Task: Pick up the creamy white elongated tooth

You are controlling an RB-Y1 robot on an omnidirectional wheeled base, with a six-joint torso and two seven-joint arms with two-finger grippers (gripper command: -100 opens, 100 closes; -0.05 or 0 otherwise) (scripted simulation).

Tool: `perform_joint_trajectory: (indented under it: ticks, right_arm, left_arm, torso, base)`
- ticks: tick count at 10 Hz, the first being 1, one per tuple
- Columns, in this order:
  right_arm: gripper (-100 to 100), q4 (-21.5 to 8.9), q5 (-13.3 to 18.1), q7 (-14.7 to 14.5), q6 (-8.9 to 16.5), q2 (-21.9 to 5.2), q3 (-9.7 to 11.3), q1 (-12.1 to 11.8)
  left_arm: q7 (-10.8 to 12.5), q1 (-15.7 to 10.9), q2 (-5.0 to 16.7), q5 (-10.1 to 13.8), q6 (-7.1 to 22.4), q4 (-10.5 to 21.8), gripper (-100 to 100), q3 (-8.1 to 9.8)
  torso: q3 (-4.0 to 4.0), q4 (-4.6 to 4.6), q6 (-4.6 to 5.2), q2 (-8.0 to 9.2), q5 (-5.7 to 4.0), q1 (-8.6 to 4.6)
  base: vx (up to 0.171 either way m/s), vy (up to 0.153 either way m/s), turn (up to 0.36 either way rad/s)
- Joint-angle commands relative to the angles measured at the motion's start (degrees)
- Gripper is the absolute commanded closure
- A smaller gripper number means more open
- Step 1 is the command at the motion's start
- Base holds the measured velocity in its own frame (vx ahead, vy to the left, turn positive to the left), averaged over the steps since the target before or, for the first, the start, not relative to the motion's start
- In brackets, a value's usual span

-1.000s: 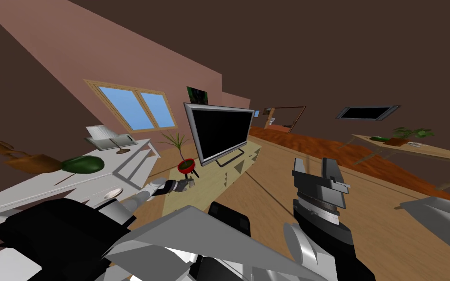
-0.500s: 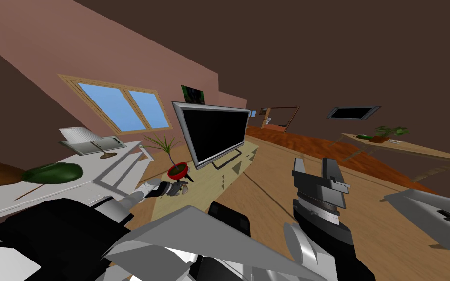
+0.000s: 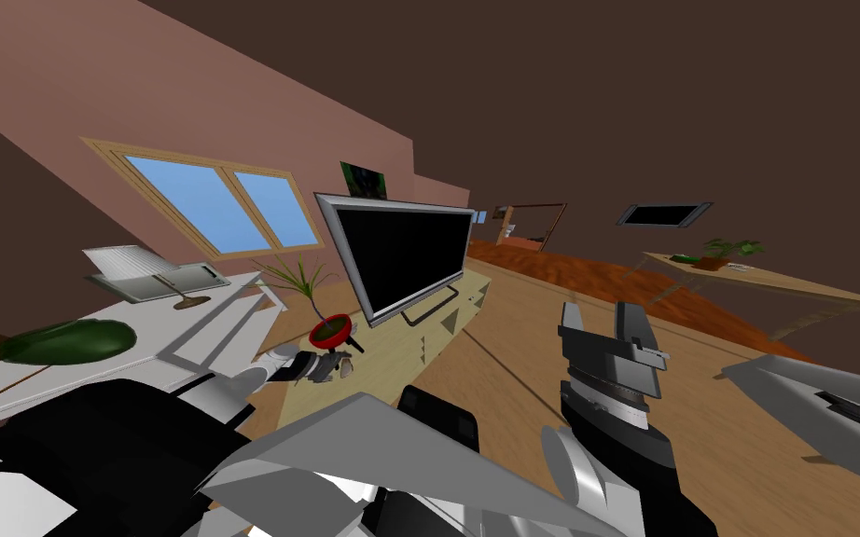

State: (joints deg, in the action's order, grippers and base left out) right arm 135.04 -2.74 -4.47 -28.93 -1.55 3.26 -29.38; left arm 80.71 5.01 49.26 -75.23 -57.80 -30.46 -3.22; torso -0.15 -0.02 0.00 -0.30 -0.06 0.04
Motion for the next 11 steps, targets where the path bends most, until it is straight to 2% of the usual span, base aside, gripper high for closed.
perform_joint_trajectory:
  ticks: [1,3,4,5,7,8,11]
  right_arm:
    - [0,0.0,0.0,0.0,0.0,0.0,0.0,0.0]
    - [0,0.0,0.0,0.0,0.0,0.0,0.0,0.0]
    - [0,0.0,0.0,0.0,0.0,0.0,0.0,0.0]
    - [0,0.0,0.0,0.0,0.0,0.0,0.0,0.0]
    - [0,0.0,0.0,0.0,0.0,0.0,0.0,0.0]
    - [0,0.0,0.0,0.0,0.0,0.0,0.0,0.0]
    - [0,0.0,0.0,0.0,0.0,0.0,0.0,0.0]
  left_arm:
    - [-0.4,-1.0,0.0,-0.4,-0.4,2.1,-100,0.11]
    - [-0.5,-1.4,0.0,-0.7,-0.6,3.1,-100,0.1]
    - [-0.7,-1.5,0.0,-0.7,-0.7,3.3,0,0.11]
    - [-2.5,-1.1,-1.4,0.5,0.8,4.2,-100,-0.36]
    - [-2.8,-1.6,-1.3,0.3,0.3,5.0,-100,-0.29]
    - [-2.8,-1.4,-1.3,0.4,0.5,4.8,100,-0.3]
    - [-2.8,-1.4,-1.2,0.3,0.5,4.8,100,-0.29]
  torso:
    - [0.0,0.0,0.0,0.0,0.0,0.0]
    - [0.01,0.01,0.04,0.02,0.06,0.16]
    - [0.03,0.02,0.04,0.06,0.08,0.22]
    - [0.05,0.03,0.04,0.09,0.08,0.25]
    - [0.06,0.03,0.02,0.11,0.09,0.26]
    - [0.06,0.03,0.03,0.11,0.09,0.27]
    - [0.01,0.03,0.14,0.0,0.27,0.37]
  base:
    - [0.026,-0.021,0.008]
    - [0.017,-0.01,-0.013]
    - [0.0,0.0,0.0]
    - [0.006,-0.002,-0.002]
    - [0.0,0.0,0.0]
    - [0.0,0.0,0.0]
    - [-0.001,0.0,0.004]
